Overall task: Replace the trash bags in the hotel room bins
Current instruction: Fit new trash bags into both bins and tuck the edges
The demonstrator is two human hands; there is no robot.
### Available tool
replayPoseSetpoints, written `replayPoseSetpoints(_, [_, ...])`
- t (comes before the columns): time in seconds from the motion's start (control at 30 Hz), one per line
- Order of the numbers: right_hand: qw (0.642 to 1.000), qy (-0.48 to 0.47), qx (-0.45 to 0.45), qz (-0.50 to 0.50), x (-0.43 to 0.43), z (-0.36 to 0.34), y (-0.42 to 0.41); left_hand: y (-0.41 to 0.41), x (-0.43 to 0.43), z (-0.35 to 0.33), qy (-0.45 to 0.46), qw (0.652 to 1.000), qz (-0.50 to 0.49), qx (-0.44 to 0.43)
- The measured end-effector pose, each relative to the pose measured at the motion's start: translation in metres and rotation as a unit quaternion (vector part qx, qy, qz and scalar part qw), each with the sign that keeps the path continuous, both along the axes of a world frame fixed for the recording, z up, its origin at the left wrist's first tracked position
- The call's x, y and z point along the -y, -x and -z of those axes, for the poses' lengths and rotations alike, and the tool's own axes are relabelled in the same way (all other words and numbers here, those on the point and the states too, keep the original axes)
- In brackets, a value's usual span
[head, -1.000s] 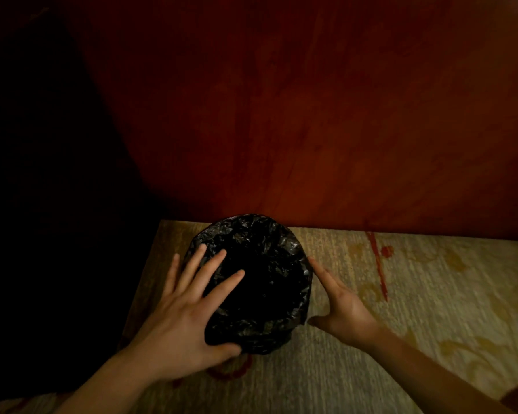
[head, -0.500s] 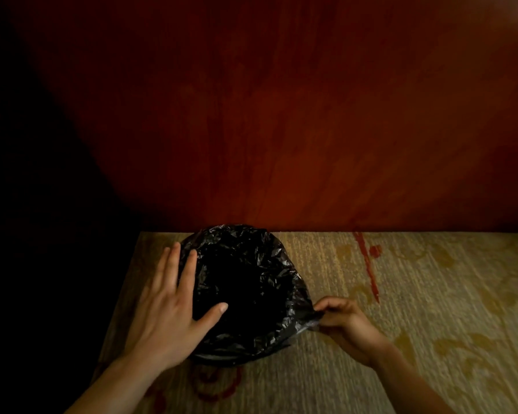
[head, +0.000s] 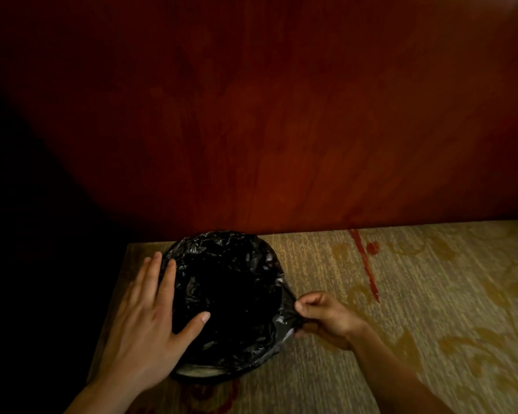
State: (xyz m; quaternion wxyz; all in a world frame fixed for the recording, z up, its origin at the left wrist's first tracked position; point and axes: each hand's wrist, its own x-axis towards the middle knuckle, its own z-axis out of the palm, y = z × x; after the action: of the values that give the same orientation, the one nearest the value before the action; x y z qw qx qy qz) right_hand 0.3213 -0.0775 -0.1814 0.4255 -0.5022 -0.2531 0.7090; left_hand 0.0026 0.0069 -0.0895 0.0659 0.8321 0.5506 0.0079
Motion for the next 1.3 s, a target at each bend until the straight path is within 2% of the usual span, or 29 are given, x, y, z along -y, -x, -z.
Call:
replayPoseSetpoints(0.13, [0.997,0.042,0.025,0.053,-0.003,0.024,0.022,-0.003,-0.002,0.008,-0.036,0.997,0.001,-0.074])
replayPoseSetpoints(0.33, [0.993,0.047,-0.034,0.106,0.013,0.005,0.022,0.002,-0.004,0.012,-0.066,0.993,0.009,-0.100])
replayPoseSetpoints(0.37, [0.991,0.038,0.006,0.125,0.012,-0.006,0.020,0.001,-0.004,0.012,-0.069,0.993,0.011,-0.096])
replayPoseSetpoints(0.4, [0.983,0.025,0.097,0.151,0.009,-0.019,0.018,0.001,-0.003,0.011,-0.072,0.993,0.012,-0.091])
replayPoseSetpoints(0.47, [0.918,-0.049,0.307,0.248,-0.006,-0.050,0.017,0.000,-0.003,0.011,-0.072,0.994,0.015,-0.083])
replayPoseSetpoints(0.5, [0.888,-0.126,0.356,0.264,-0.016,-0.067,0.018,0.000,-0.003,0.011,-0.070,0.994,0.019,-0.081])
replayPoseSetpoints(0.53, [0.867,-0.216,0.390,0.224,-0.027,-0.086,0.022,0.001,-0.004,0.011,-0.069,0.994,0.021,-0.080])
replayPoseSetpoints(0.57, [0.847,-0.289,0.424,0.137,-0.038,-0.097,0.027,0.002,-0.004,0.011,-0.068,0.994,0.023,-0.080])
replayPoseSetpoints(0.6, [0.833,-0.316,0.453,0.032,-0.049,-0.107,0.036,0.002,-0.004,0.011,-0.067,0.994,0.024,-0.083])
replayPoseSetpoints(0.63, [0.841,-0.292,0.453,-0.052,-0.054,-0.106,0.043,0.002,-0.004,0.011,-0.065,0.994,0.025,-0.085])
replayPoseSetpoints(0.67, [0.877,-0.237,0.401,-0.118,-0.053,-0.107,0.047,0.001,-0.003,0.011,-0.065,0.994,0.026,-0.085])
replayPoseSetpoints(0.7, [0.921,-0.186,0.305,-0.156,-0.049,-0.108,0.048,0.001,-0.003,0.011,-0.064,0.994,0.026,-0.084])
replayPoseSetpoints(0.77, [0.960,-0.076,0.222,-0.150,-0.050,-0.109,0.048,0.001,-0.002,0.010,-0.065,0.995,0.022,-0.075])
replayPoseSetpoints(0.8, [0.966,-0.071,0.203,-0.142,-0.051,-0.107,0.046,0.001,-0.003,0.009,-0.066,0.995,0.021,-0.070])
replayPoseSetpoints(0.9, [0.943,-0.162,0.286,-0.053,-0.053,-0.095,0.042,-0.001,-0.003,0.008,-0.063,0.996,0.023,-0.066])
replayPoseSetpoints(0.97, [0.939,-0.192,0.277,-0.067,-0.051,-0.090,0.048,-0.001,-0.002,0.008,-0.057,0.996,0.021,-0.068])
replayPoseSetpoints(1.03, [0.966,-0.142,0.203,-0.079,-0.047,-0.088,0.053,-0.001,-0.001,0.008,-0.051,0.995,0.006,-0.091])
replayPoseSetpoints(1.07, [0.974,-0.128,0.180,-0.053,-0.044,-0.085,0.051,0.001,0.000,0.008,-0.048,0.993,-0.005,-0.104])
replayPoseSetpoints(1.17, [0.973,-0.123,0.189,0.048,-0.029,-0.070,0.040,0.002,0.001,0.005,-0.047,0.991,-0.027,-0.119])
replayPoseSetpoints(1.3, [0.976,-0.093,0.193,0.039,-0.002,-0.052,0.045,0.001,0.003,-0.011,-0.073,0.995,0.013,-0.060])
